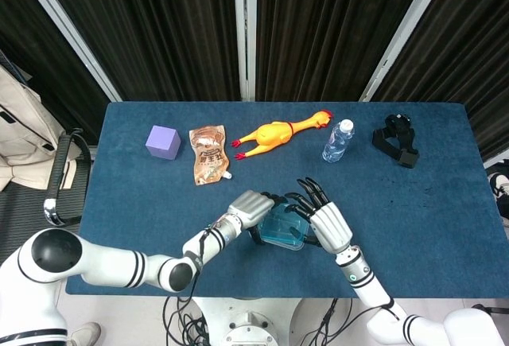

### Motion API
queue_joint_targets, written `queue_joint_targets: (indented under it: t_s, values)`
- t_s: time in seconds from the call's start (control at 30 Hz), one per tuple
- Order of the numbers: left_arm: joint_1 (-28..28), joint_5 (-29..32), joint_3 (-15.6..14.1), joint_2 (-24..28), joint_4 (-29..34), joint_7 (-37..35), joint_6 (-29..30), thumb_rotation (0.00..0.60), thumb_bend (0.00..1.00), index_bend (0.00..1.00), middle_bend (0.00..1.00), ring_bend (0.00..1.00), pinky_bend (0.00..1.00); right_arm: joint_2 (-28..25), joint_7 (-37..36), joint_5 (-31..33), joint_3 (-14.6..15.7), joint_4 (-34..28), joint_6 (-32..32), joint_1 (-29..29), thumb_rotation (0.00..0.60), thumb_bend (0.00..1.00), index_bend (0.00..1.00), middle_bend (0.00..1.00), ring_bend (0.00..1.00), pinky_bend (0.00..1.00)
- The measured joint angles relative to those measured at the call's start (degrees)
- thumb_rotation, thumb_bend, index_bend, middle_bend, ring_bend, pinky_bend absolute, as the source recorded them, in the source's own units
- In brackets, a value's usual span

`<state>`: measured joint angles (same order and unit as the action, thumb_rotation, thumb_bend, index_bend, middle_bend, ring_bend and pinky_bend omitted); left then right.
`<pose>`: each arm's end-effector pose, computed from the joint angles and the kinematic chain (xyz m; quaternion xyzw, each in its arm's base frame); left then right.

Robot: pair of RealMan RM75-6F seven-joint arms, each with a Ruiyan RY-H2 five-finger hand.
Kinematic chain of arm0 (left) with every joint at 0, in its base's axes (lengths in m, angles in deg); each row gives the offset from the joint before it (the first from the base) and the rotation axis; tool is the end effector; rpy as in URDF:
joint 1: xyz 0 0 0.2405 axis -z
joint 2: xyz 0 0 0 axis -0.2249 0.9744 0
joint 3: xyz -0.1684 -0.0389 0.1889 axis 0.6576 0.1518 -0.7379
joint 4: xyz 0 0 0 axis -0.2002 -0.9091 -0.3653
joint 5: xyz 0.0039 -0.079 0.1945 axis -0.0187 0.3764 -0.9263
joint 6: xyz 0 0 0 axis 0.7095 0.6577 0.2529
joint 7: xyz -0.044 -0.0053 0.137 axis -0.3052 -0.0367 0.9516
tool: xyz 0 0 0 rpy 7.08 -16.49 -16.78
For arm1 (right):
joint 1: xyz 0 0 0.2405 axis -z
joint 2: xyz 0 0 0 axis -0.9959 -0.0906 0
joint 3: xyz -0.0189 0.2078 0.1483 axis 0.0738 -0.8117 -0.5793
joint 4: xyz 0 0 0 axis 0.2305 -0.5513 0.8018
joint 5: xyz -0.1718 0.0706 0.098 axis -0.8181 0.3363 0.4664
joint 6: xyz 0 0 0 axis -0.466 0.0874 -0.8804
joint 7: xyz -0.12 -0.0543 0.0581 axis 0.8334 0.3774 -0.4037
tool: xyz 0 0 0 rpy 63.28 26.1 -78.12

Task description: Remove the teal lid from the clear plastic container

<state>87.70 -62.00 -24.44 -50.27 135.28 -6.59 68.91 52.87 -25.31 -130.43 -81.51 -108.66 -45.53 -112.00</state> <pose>0.0053 0.3270 -0.0851 -0.8289 -0.4268 -0.2806 0.2282 -0.1852 -0.2613 -0.0461 0.6597 -0.3084 0.5963 0.3378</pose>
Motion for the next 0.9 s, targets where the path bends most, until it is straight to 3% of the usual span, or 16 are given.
queue_joint_targets:
  t_s: [0.23, 0.57, 0.9]
  values:
    - [0.05, -0.52, -0.48, 0.68, 0.51, -1.12, -0.54, 0.600, 0.01, 0.05, 0.11, 0.04, 0.22, 0.02, 0.71, 0.08, 0.27, -0.11, 0.10, -0.06, 0.600, 0.60, 0.66, 0.25, 0.03, 0.00]
    - [-0.57, -2.43, -0.77, 0.66, 0.57, -2.56, 0.86, 0.600, 0.01, 0.02, 0.00, 0.00, 0.15, -0.03, 1.11, 0.04, 0.54, -0.21, -0.60, 0.18, 0.600, 0.63, 0.74, 0.25, 0.03, 0.00]
    - [-1.22, -2.90, -0.78, 1.55, 0.87, -3.15, 1.97, 0.600, 0.01, 0.01, 0.00, 0.00, 0.10, -0.10, 0.90, 0.34, 0.25, 0.20, -1.30, 0.34, 0.600, 0.67, 0.79, 0.26, 0.04, 0.00]
